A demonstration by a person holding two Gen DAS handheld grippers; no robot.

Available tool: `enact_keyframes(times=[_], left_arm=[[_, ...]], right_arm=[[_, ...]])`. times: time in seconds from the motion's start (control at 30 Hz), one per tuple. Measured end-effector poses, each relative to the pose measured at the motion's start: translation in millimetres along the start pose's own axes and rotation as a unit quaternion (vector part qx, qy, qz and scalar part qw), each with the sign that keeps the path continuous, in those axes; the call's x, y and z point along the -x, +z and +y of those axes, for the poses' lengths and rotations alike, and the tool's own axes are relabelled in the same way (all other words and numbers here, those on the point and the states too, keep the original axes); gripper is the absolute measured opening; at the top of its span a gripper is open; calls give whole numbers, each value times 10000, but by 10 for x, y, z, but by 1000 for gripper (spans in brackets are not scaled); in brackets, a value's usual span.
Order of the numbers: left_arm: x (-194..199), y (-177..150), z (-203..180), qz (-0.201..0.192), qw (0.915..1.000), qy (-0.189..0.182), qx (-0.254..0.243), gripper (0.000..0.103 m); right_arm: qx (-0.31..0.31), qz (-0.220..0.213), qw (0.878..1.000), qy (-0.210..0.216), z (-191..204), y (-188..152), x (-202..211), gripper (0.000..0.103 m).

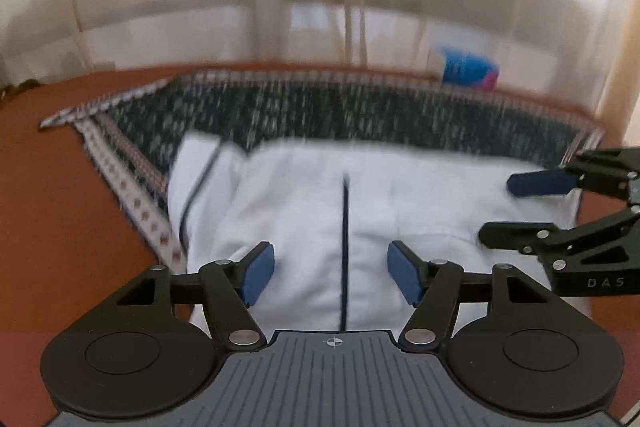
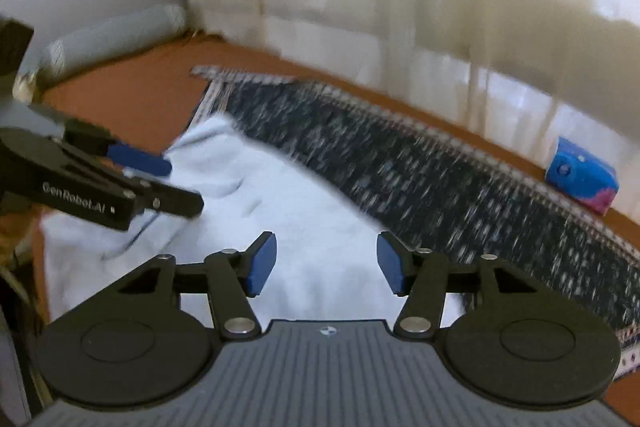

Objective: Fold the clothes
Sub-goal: 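Open both tools and smooth the folded shirt flat on the blanket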

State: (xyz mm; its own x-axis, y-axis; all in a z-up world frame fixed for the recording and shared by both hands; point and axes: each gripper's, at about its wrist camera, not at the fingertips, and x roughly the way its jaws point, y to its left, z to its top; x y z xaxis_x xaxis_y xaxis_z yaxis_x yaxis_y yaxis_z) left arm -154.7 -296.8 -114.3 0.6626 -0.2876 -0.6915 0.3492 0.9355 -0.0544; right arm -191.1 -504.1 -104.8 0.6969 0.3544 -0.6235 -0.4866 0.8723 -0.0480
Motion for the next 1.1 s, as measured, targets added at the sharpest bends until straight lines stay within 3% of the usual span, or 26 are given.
enact_keyframes(times=[0.2, 0.3, 0.4, 0.57, 0.63, 0.93, 1.1], left_arm=[[-103, -22, -44, 148, 9998, 123, -17, 79], [177, -41, 5, -16, 9994, 143, 325, 80], [333, -246, -3, -48, 9980, 305, 545, 83], [155, -454, -62, 169, 9984, 412, 348, 82], [127, -464, -46, 161, 9985, 377, 356, 83], [118, -495, -50, 74, 9985, 433, 330, 83], [395, -347, 85, 214, 9950, 383, 894, 86]], right_arm=[[437, 312, 9984, -164, 152, -226, -206, 69], [340, 271, 9990, -112, 144, -149, -7, 65], [393, 18, 9992, -12, 230, -200, 292, 68], [488, 466, 9977, 76, 374, -577, 214, 70], [358, 445, 9983, 135, 358, -655, 154, 71], [181, 402, 9987, 247, 323, -666, 74, 74], [133, 736, 9956, 559, 231, -336, 184, 74]])
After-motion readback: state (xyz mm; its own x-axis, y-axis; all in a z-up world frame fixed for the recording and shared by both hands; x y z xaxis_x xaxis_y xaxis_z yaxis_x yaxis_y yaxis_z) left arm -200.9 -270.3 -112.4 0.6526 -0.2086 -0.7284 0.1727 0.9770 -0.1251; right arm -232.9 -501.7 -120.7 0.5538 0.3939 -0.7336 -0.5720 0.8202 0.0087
